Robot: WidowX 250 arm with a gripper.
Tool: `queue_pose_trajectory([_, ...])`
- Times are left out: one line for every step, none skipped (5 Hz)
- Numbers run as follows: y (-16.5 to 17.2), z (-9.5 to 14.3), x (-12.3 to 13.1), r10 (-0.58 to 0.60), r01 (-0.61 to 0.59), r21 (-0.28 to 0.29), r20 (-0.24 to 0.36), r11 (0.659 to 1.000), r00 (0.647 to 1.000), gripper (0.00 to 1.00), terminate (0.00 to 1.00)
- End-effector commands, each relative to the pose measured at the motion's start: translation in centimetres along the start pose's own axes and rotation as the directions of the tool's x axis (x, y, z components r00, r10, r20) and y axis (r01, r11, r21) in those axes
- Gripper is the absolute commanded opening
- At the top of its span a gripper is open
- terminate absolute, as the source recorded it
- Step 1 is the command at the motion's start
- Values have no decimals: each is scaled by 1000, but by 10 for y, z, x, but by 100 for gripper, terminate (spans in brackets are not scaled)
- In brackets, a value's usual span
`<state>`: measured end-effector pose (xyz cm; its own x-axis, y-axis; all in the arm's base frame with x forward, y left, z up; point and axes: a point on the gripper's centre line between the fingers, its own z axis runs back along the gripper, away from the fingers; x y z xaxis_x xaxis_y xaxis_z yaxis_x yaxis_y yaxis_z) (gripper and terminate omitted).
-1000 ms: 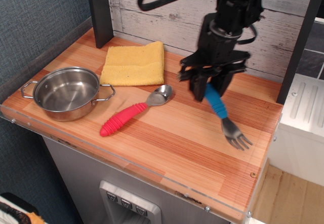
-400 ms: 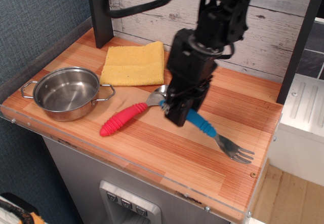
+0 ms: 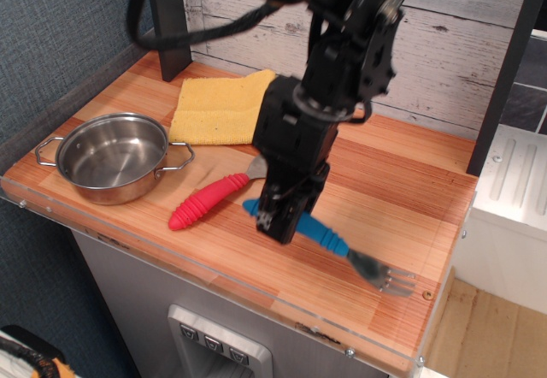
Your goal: Move blue fork to front edge of table
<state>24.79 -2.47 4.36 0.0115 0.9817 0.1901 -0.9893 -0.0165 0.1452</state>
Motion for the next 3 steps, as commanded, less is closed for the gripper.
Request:
queue_pose_trajectory([-6,-1,-3,3,-3,-60,-4,998,1000,0,0])
queue_pose_trajectory([-3,-12,-5,8,-8,-80,-4,997,1000,0,0])
queue_pose_trajectory([0,-22,-5,24,-26,-76,-23,997,999,0,0])
